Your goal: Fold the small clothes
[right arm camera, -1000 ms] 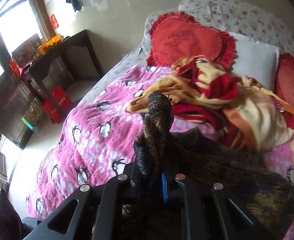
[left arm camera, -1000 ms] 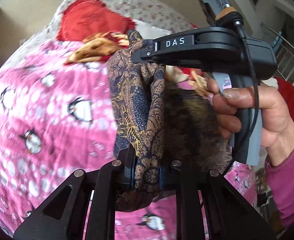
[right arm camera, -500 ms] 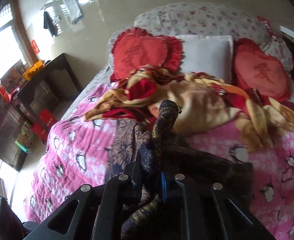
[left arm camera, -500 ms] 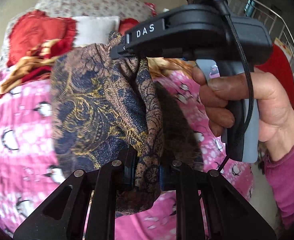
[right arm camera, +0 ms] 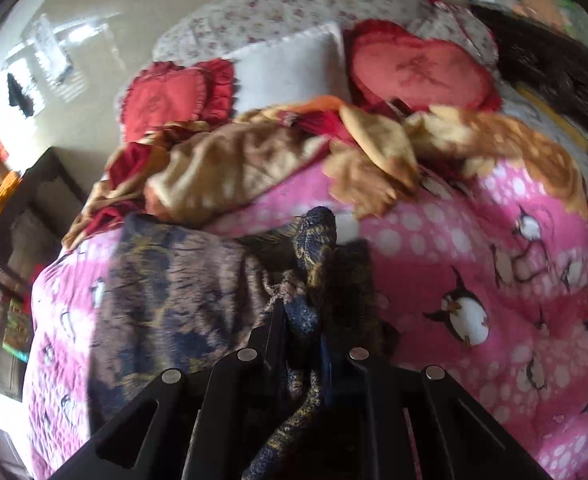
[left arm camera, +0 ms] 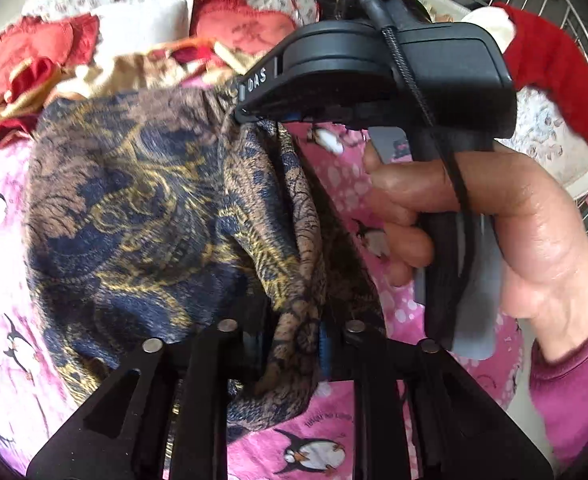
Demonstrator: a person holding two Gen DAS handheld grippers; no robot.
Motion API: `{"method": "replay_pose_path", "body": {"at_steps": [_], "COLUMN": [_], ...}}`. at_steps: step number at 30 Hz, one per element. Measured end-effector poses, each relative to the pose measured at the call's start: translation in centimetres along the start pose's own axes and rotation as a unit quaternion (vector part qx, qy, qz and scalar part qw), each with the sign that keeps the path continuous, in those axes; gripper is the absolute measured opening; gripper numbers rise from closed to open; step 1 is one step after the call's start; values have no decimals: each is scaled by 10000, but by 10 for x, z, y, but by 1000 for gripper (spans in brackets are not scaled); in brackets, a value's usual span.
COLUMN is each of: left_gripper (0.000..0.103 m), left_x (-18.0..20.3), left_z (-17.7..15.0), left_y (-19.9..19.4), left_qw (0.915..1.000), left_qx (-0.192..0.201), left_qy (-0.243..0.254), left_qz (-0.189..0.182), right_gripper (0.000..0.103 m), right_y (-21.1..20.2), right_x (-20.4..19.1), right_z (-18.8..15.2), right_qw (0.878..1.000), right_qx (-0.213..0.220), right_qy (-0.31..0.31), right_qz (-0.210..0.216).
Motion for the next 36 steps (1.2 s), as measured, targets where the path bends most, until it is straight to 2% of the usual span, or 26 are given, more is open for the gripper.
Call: {"method": "replay_pose_path", "body": {"at_steps": [1, 3, 4, 5, 6, 8, 10, 12, 15, 17, 18, 19, 20, 21, 25, 29, 31, 32, 33, 34, 36], "left_gripper": [24, 32, 37, 50, 61, 65, 65, 65, 64, 65, 65, 65, 65, 65, 65, 65, 65, 65, 65, 65, 65], "left_x": [-2, -10, -13, -20, -21, -35, -51, -66, -80, -80, -82, -84, -84, -84, -88, -90, -88, -86, -86, -84, -84], "left_z": [0, -4, -9, -15, -24, -38, -51, -62, -79, -86, -89, -90, -92, -94, -96, -96, -97, -97, -98, -98, -98], "left_y": [-3, -18, -30, -45, -55, -74, -81, -73, -55, -41, -35, -30, -27, -25, -18, -9, -14, -17, -19, -19, -19], "left_qw": [9999, 9986, 9980, 9982, 9986, 9990, 9978, 9947, 9925, 9909, 9887, 9873, 9865, 9866, 9892, 9897, 9898, 9895, 9892, 9889, 9890], "left_qx": [-89, -160, -125, -20, 101, 370, 439, 354, 57, -38, -76, -103, -136, -158, -274, -400, -356, -323, -311, -311, -324], "left_qy": [2, 0, 18, 58, 102, 194, 256, 264, 126, 133, 133, 141, 152, 142, 28, -132, -124, -62, -24, 3, 1], "left_qz": [-113, -511, -622, -596, -502, -131, 419, 924, 1212, 1342, 1491, 1581, 1627, 1620, 1440, 1366, 1375, 1405, 1431, 1452, 1446], "right_gripper": [17, 42, 47, 51, 51, 53, 58, 59, 59, 55, 30, 15, 11, 10, 9, 8, 8, 12, 20, 26, 43], "right_y": [0, -12, -23, -31, -43, -56, -61, -59, -53, -36, -25, -15, -10, -16, -43, -14, -22, -30, -40, -48, -59], "right_x": [2, 8, 11, 10, 11, 8, 7, -2, -21, -30, -31, -32, -29, -25, 2, 22, 28, 29, 28, 25, 11], "right_z": [-1, -6, -12, -19, -30, -49, -68, -90, -110, -117, -120, -123, -126, -127, -126, -132, -135, -137, -140, -143, -153], "right_qw": [10000, 9995, 9990, 9986, 9983, 9977, 9970, 9969, 9961, 9960, 9961, 9955, 9953, 9959, 9981, 9987, 9991, 9982, 9963, 9951, 9935], "right_qx": [-9, 62, 143, 196, 233, 200, 162, 67, 112, -79, -259, -458, -543, -430, -42, -394, -284, -205, -97, -29, -17], "right_qy": [52, 189, 220, 212, 189, 121, 66, -51, -463, -675, -708, -750, -782, -771, -564, -321, -66, 54, 107, 75, -207], "right_qz": [61, 254, 372, 441, 501, 630, 757, 782, 749, 582, 464, 363, 177, 208, 257, 29, 298, 555, 852, 982, 1121]}}
Point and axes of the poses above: each gripper's, at about its wrist camera, not at the fingertips, and y roughly the way its jaws point, x to its right, z to its top, the point moved 4 cm from there along y, roughly the way its jaws point, and after that the axes turned 12 degrees about -x, right-handed, at the moved point
